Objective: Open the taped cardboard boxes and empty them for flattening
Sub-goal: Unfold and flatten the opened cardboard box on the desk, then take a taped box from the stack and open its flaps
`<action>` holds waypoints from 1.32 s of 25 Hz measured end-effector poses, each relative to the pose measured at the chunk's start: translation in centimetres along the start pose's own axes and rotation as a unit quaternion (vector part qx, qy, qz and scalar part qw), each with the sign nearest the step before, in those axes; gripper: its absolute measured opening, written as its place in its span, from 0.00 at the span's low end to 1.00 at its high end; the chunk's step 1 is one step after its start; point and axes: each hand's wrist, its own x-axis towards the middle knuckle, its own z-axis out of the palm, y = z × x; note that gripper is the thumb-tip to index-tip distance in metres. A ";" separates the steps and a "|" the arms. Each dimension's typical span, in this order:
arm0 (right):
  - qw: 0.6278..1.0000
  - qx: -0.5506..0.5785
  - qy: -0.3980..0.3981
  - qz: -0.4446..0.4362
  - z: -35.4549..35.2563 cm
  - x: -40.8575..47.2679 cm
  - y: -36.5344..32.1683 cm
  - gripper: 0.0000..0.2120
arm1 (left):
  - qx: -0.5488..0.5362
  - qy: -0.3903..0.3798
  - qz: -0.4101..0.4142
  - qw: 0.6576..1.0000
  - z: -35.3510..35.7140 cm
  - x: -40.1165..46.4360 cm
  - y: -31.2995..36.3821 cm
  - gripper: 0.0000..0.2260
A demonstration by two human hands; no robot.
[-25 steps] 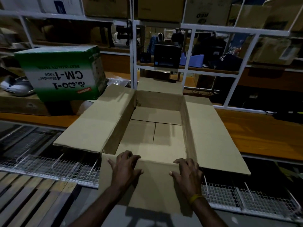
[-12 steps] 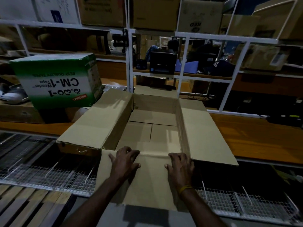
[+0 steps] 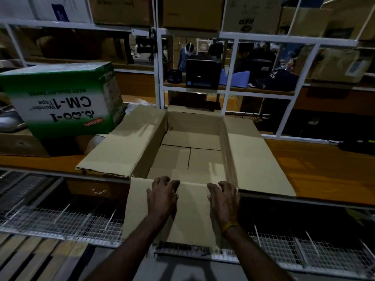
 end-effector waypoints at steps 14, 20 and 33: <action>0.999 -0.009 0.041 -0.004 3.7 0.9 0.1 0.26 | -0.003 -0.067 -0.041 0.997 2.0 4.1 0.5 0.29; 0.999 0.015 0.040 -0.017 2.0 0.6 1.1 0.19 | -0.038 -0.019 0.017 0.999 3.0 2.6 3.7 0.23; 1.000 0.009 0.026 0.001 -8.9 -1.4 17.5 0.30 | -0.127 -0.023 0.137 0.982 6.4 -1.9 22.0 0.27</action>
